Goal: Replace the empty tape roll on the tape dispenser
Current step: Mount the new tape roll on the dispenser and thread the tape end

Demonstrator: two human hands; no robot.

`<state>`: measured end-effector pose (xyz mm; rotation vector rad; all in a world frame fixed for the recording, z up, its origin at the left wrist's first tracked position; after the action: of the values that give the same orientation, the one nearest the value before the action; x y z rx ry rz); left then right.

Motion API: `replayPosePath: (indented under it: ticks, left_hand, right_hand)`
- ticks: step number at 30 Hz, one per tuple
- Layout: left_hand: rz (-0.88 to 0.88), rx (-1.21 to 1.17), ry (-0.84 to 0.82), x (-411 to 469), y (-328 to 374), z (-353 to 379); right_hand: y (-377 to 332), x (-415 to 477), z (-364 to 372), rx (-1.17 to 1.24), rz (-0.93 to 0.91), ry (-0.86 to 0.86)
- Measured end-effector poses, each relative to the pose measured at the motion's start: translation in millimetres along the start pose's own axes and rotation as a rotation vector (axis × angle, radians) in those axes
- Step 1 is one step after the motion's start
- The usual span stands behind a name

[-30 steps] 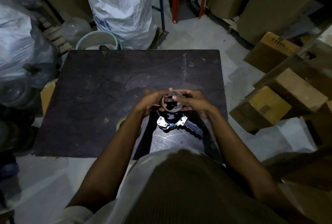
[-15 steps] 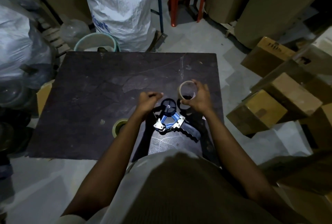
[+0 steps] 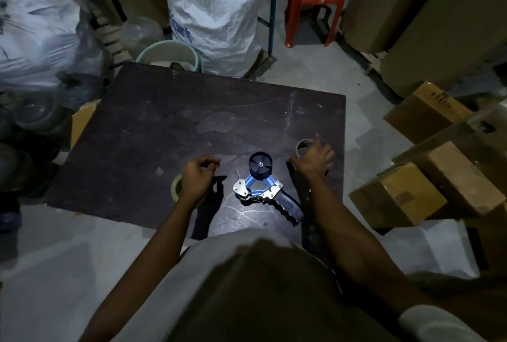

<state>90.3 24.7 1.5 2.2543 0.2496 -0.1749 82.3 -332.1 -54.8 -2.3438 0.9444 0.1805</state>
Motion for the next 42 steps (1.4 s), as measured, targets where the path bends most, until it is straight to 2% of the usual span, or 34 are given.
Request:
replayPosePath:
  ticks: [3, 7, 9, 13, 16, 22, 27, 29, 34, 39, 42]
  left_hand:
    - [-0.013, -0.075, 0.13, -6, -18, -31]
    - [-0.13, -0.189, 0.307, -24, -55, -73]
    - [-0.171, -0.227, 0.373, -32, -75, -90]
    - [-0.251, -0.29, 0.419, -49, -112, -108]
    - [-0.317, -0.336, 0.459, -68, -129, -113]
    - [-0.495, -0.41, 0.365, -85, -166, -88]
    - [-0.616, -0.489, 0.295, -101, -186, -72]
    - [-0.656, -0.561, 0.277, -103, -187, -65]
    - [-0.718, -0.78, 0.183, -86, -161, -48]
    - [-0.575, -0.936, 0.037, -50, -88, -43]
    - [-0.43, -0.964, -0.041, -26, -44, -41]
  right_hand:
    - [-56, -18, 4, -0.008, -0.314, 0.064]
    - [-139, -85, 43, 0.137, -0.766, -0.05]
    - [-170, -121, 73, 0.125, -0.939, -0.159]
    - [-199, -174, 137, -0.147, -1.068, -0.512]
    - [-207, -199, 168, -0.336, -1.158, -0.577]
    - [-191, -204, 197, -0.56, -1.107, -0.561]
    - [-179, -206, 203, -0.553, -1.017, -0.615]
    - [-177, -204, 201, -0.416, -0.946, -0.643]
    - [-189, -170, 169, 0.146, -0.597, -0.663]
    - [-211, -143, 105, 0.596, -0.47, -0.657]
    - [-211, -126, 64, 0.738, -0.461, -0.6]
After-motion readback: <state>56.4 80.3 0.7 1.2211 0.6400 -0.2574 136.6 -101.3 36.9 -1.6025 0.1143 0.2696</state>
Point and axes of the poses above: each hand's wrist, its own x-axis towards the middle knuckle, its own z-axis out of the palm, y = z × x, the point moved 9 cm from there along x, towards the middle knuckle, and after that the axes turned 4 degrees about x, right-handed, at the moved point
